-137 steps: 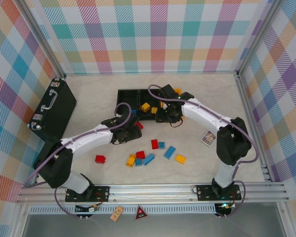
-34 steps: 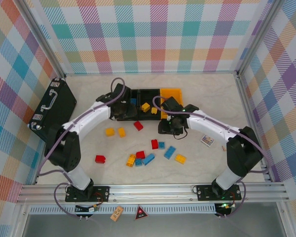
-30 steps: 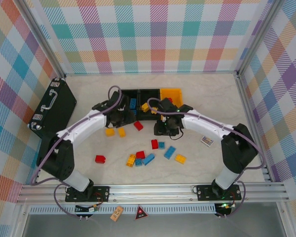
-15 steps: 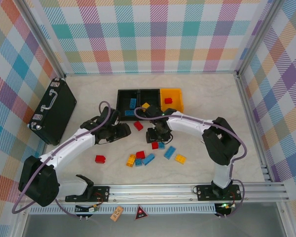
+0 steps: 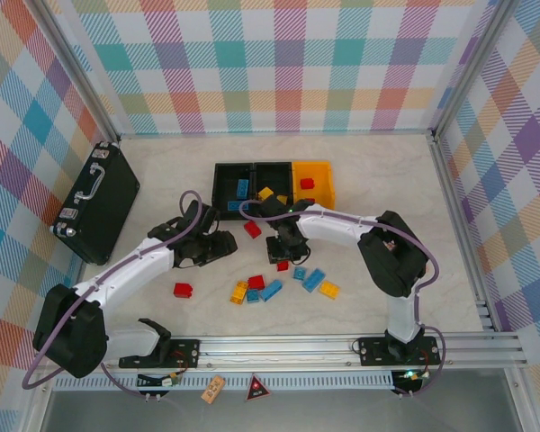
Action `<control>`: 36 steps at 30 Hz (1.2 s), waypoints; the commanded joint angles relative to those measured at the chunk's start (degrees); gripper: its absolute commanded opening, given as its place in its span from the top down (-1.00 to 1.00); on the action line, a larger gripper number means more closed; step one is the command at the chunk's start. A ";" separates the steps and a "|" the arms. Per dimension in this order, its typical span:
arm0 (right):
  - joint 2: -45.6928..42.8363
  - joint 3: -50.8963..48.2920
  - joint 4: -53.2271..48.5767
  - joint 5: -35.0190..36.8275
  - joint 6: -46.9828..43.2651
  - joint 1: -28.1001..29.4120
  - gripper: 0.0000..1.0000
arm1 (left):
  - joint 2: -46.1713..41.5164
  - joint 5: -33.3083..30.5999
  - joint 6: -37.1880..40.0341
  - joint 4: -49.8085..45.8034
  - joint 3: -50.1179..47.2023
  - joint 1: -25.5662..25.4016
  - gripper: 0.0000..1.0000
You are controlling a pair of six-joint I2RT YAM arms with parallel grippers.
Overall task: Sort the legos into containers by color
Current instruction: Pick up the lego from the center of the table, then place the lego in the container.
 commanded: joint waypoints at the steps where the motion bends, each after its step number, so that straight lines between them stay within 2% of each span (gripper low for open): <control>1: -0.44 1.39 -1.63 1.39 -0.18 0.38 0.46 | -1.45 0.70 -1.15 -0.06 -0.94 -0.92 -0.16; 9: -6.49 1.85 -2.63 2.93 -1.24 -3.31 0.47 | 0.16 1.88 -1.44 3.13 1.08 -3.12 -0.16; 18: -8.86 6.81 -4.87 5.07 -5.44 -14.01 0.46 | 3.99 2.72 -1.33 5.82 6.06 -5.58 -0.16; 23: -4.48 13.20 -4.98 5.00 -6.67 -18.67 0.45 | 5.83 2.90 -1.52 6.68 7.38 -6.90 -0.16; 36: 12.14 32.37 -7.11 2.55 -7.44 -23.55 0.38 | 7.90 2.64 -2.89 7.67 8.36 -7.63 -0.16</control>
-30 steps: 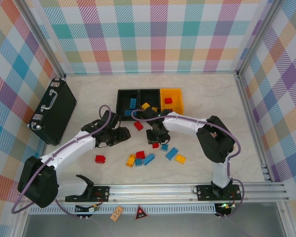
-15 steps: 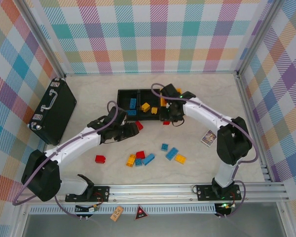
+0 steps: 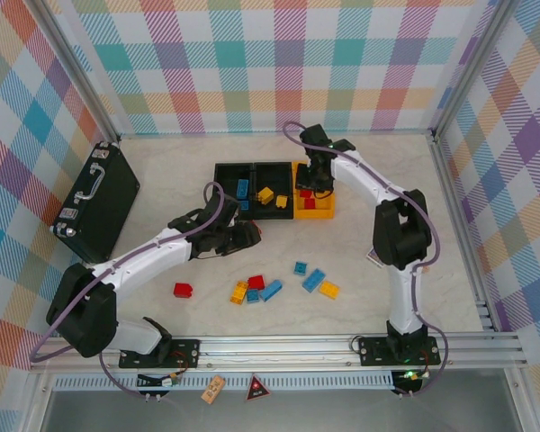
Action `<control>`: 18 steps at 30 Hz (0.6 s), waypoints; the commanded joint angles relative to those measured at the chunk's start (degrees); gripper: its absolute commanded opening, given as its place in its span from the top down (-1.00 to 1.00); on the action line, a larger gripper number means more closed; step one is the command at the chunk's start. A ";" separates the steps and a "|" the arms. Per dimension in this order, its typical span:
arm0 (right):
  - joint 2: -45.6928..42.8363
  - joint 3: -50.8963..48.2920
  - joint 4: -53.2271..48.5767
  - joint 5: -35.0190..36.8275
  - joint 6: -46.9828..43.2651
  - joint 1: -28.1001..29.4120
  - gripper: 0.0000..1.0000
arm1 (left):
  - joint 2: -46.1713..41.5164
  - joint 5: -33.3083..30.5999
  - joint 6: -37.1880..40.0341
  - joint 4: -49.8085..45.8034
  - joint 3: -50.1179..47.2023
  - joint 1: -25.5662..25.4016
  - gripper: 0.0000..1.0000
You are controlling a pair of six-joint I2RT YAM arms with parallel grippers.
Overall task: Sort the legos into containers by color
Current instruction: Place the lego in the container.
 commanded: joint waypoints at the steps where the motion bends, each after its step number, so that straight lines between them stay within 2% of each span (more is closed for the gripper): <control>1: 2.54 4.64 -2.60 -0.65 -1.10 -0.86 0.37 | 0.32 0.13 -0.62 0.25 1.90 -0.66 -0.16; 6: 4.99 7.23 -3.36 -1.37 -0.61 -1.52 0.29 | 0.70 -0.19 -0.64 0.19 1.89 -0.67 -0.16; 12: 4.68 7.49 -3.69 -1.44 -0.84 -1.48 0.07 | 1.53 -0.55 -0.62 0.00 2.42 -0.62 -0.16; 18: -0.38 4.39 -2.71 -1.59 -1.40 -1.52 0.06 | 2.00 -0.95 -0.66 0.24 3.01 -0.62 -0.16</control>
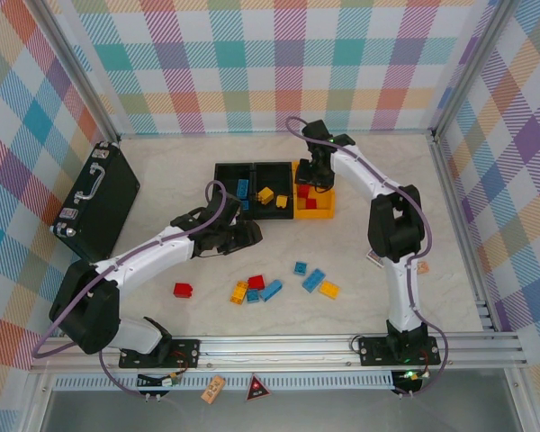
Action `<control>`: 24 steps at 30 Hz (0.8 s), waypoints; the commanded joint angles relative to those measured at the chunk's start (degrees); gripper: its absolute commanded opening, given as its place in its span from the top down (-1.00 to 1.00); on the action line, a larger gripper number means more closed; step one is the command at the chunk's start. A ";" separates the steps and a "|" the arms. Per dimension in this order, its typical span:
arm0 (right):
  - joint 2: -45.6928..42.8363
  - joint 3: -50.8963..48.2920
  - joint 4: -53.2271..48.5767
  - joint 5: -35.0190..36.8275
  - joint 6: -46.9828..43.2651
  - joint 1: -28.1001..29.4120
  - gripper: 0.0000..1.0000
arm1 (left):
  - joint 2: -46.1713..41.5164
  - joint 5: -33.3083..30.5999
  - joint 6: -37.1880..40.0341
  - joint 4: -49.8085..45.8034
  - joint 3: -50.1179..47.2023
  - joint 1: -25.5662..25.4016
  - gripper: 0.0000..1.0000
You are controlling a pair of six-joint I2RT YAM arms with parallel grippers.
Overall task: Sort the legos into containers by color
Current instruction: Place the lego in the container.
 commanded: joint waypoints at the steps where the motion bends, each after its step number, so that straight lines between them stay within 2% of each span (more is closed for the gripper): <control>1: -5.90 -2.21 -0.47 -1.52 -1.14 -0.15 0.07 | 0.81 -0.72 -0.17 0.13 2.16 -0.45 -0.16; 14: -25.15 -27.40 2.23 -5.42 1.58 3.14 0.04 | 1.03 1.67 1.28 0.70 1.06 -0.46 -0.17; 24: -28.02 -37.90 2.41 -6.39 7.97 10.74 -0.07 | -0.97 2.16 2.98 -1.26 -2.36 -0.47 -0.17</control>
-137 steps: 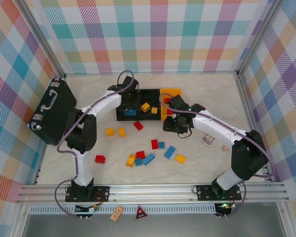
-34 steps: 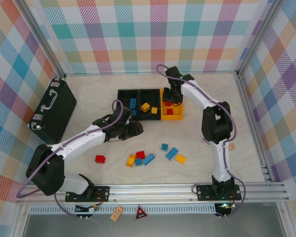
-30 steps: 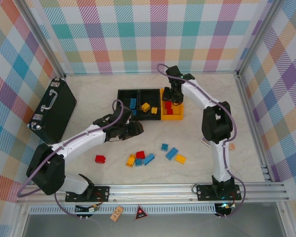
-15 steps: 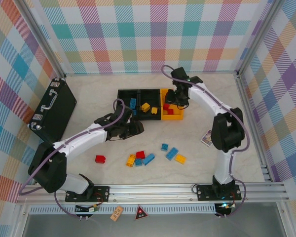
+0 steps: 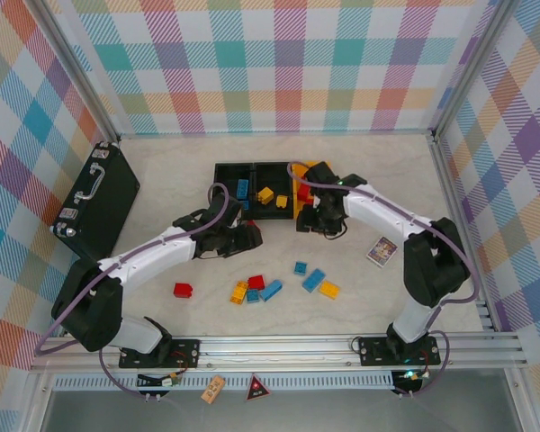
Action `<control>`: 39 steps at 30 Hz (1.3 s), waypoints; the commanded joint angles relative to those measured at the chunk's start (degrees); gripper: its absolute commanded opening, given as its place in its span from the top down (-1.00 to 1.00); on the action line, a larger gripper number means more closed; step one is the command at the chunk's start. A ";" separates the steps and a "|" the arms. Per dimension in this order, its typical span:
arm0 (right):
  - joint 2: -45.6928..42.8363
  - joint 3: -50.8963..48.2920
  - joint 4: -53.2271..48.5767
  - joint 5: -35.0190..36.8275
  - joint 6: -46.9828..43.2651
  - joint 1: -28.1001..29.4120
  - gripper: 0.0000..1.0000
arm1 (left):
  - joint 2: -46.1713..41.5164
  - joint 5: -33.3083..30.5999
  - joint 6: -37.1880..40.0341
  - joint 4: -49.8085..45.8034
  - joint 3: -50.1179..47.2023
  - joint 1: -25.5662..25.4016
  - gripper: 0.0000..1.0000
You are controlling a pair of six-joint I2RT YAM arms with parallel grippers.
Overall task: Sort the legos into containers by color
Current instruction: Place the lego in the container, then pick up the lego from the center of the table.
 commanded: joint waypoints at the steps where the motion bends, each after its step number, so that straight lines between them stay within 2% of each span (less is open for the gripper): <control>1: -1.25 -1.94 -0.47 -0.89 3.56 2.51 -0.07 | -2.19 0.85 1.43 -1.30 -1.27 -0.46 -0.17; 15: 4.53 -5.36 -0.59 -2.39 8.66 8.09 -0.16 | -4.65 -0.16 1.10 -2.20 -3.98 -0.48 -0.17; 24: 6.62 -6.24 -0.89 -2.92 8.57 8.67 -0.14 | -6.13 -0.93 0.04 -2.24 -5.58 -0.53 -0.16; 35: 8.86 -4.94 0.84 -3.19 7.78 8.76 0.36 | -7.70 -1.84 -0.69 -2.67 -6.37 -0.62 -0.16; 39: 8.83 -3.52 0.52 -2.62 7.37 8.77 0.49 | -8.70 -2.50 -0.89 -3.16 -6.67 -0.62 -0.16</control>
